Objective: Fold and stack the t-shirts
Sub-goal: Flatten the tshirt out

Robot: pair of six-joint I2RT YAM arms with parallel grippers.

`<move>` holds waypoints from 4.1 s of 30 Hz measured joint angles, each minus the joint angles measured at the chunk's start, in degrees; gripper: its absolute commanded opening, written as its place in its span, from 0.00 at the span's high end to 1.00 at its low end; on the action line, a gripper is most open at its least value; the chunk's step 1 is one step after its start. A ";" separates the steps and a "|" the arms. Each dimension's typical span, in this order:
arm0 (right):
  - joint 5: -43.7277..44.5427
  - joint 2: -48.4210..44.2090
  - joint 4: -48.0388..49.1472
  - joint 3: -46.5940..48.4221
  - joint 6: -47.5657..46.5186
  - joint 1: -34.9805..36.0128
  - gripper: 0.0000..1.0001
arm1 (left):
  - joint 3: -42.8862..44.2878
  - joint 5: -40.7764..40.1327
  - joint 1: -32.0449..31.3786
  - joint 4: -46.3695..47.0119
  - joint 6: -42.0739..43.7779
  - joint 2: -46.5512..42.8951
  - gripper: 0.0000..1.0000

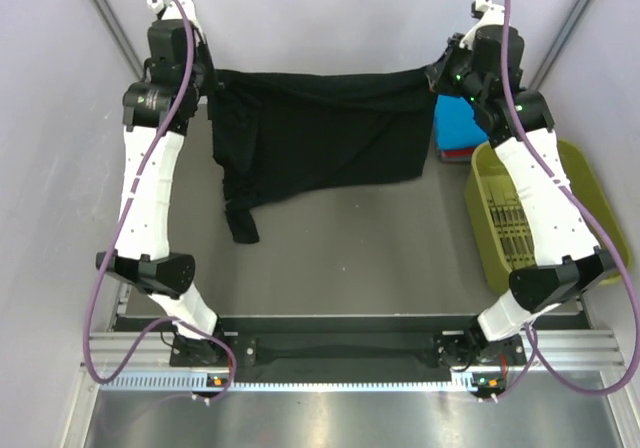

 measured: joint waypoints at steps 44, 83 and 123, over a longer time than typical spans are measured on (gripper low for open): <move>-10.80 -24.11 3.54 -57.92 -1.11 0.35 0.98 | -58.95 18.40 5.20 7.93 -15.39 -12.92 0.54; -11.87 -25.20 6.58 -60.48 -0.52 0.35 0.99 | -64.00 4.48 9.75 24.79 -25.03 -1.51 1.00; -10.43 -21.46 10.23 -62.12 0.09 0.42 0.99 | -60.39 33.40 31.65 27.93 -10.43 10.19 0.55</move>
